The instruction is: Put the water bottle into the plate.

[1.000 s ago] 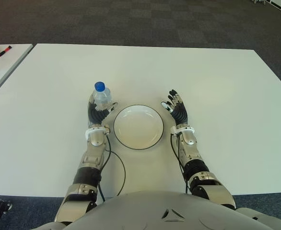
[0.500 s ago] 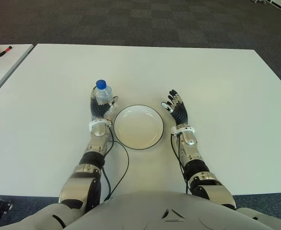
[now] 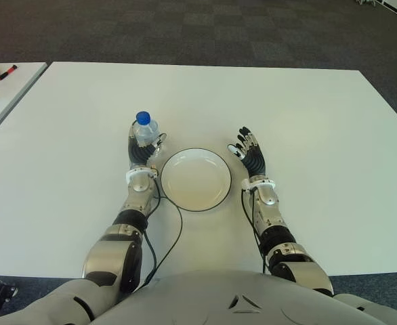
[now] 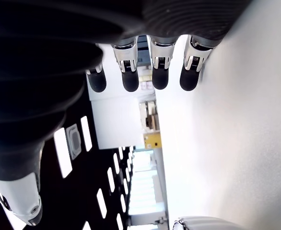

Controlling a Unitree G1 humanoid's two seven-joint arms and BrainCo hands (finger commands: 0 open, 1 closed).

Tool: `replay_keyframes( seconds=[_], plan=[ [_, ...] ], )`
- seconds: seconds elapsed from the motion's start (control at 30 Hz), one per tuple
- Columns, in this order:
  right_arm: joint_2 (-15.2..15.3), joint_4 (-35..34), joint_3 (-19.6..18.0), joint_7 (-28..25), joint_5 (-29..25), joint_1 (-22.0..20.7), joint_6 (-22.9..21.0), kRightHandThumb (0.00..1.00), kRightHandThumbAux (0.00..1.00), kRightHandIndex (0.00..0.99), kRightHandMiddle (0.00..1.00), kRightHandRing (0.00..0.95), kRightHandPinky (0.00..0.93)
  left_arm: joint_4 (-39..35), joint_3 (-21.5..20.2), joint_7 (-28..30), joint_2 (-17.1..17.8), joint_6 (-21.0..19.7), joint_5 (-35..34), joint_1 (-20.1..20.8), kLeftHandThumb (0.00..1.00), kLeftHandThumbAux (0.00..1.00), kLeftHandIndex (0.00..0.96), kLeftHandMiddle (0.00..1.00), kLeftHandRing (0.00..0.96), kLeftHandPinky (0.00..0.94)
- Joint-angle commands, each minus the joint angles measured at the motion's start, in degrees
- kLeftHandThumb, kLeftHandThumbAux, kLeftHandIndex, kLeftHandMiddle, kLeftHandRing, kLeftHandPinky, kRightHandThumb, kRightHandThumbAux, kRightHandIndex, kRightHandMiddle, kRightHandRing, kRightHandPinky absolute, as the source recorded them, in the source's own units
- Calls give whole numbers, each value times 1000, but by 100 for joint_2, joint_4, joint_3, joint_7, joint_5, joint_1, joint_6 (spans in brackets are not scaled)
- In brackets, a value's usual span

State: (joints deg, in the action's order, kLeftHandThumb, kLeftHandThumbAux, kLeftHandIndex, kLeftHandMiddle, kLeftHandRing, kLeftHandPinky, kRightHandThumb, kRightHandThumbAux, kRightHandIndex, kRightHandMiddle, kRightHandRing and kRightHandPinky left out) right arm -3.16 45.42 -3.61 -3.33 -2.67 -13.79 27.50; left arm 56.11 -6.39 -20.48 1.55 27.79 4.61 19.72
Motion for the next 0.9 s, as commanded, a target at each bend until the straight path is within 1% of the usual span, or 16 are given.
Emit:
replay_keyframes(
  seconds=[0.03, 0.4, 0.6, 0.73, 0.87, 0.9],
  plan=[
    [-8, 260, -27, -32, -35, 268, -283, 24, 680, 0, 0, 0, 41, 274, 10, 100, -49, -162, -39, 46, 0, 697, 54, 62, 38, 7],
    [0, 284, -45, -83, -51, 252, -304, 25, 674, 0, 0, 0, 40, 385, 61, 13, -29, -120, 34, 135, 0, 700, 56, 59, 35, 18],
    [-4, 285, -46, -96, -42, 256, -260, 21, 683, 0, 0, 0, 40, 443, 81, 27, -31, -84, 30, 187, 0, 735, 72, 68, 45, 34],
    [1, 283, -39, -98, -30, 256, -264, 18, 683, 0, 0, 0, 41, 464, 80, 59, -34, -107, 5, 212, 0, 742, 71, 64, 41, 24],
    [4, 286, -41, -104, -34, 255, -275, 19, 679, 0, 0, 0, 41, 436, 60, 87, -53, -103, -39, 203, 0, 758, 72, 59, 42, 53],
    [4, 286, -42, -104, -35, 255, -281, 21, 679, 0, 0, 0, 42, 421, 52, 95, -61, -85, -54, 193, 24, 760, 79, 65, 50, 67]
  ],
)
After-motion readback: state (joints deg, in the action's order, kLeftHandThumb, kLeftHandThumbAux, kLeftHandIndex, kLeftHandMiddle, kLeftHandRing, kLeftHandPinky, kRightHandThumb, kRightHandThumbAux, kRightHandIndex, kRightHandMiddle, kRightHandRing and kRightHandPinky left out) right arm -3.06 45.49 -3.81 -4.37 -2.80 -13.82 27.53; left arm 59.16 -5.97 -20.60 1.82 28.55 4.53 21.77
